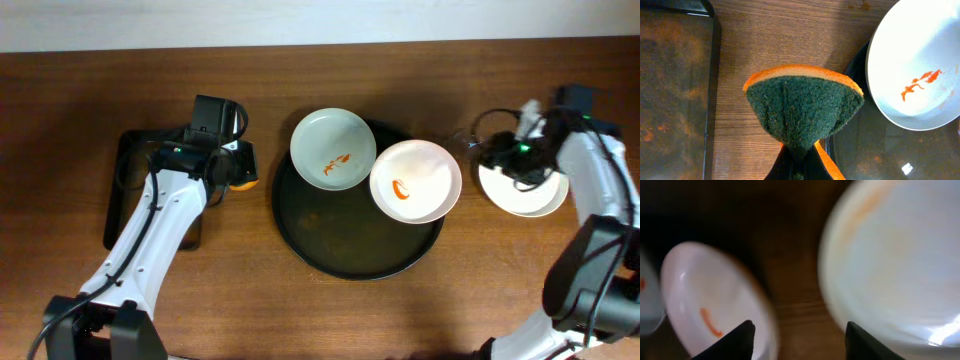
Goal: Clean dirty plates on tray and stack at the side
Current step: 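Return the right gripper to the pink-rimmed plate and grasp its rim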
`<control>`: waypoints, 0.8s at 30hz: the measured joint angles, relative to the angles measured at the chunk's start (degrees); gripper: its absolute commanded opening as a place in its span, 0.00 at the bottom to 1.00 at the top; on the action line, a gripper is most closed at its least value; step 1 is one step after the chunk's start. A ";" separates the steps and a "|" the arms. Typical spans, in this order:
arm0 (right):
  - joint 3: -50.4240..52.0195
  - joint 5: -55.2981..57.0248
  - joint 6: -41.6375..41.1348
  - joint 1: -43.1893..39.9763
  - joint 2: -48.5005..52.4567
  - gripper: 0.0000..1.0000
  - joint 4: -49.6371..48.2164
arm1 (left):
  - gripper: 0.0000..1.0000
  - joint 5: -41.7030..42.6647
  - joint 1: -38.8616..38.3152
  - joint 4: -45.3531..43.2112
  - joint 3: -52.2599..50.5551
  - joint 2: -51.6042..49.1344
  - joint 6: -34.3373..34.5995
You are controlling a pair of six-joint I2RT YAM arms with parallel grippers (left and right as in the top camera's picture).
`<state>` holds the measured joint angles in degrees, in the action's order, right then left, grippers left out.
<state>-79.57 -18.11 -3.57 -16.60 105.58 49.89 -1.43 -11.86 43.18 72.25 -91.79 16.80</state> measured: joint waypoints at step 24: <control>2.01 3.85 0.81 9.09 6.25 0.04 4.42 | 0.01 0.39 0.00 0.22 0.00 0.00 0.00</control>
<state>-77.56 -14.26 -2.76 -7.51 111.83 54.30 -1.04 -11.86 43.40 72.25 -91.79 16.80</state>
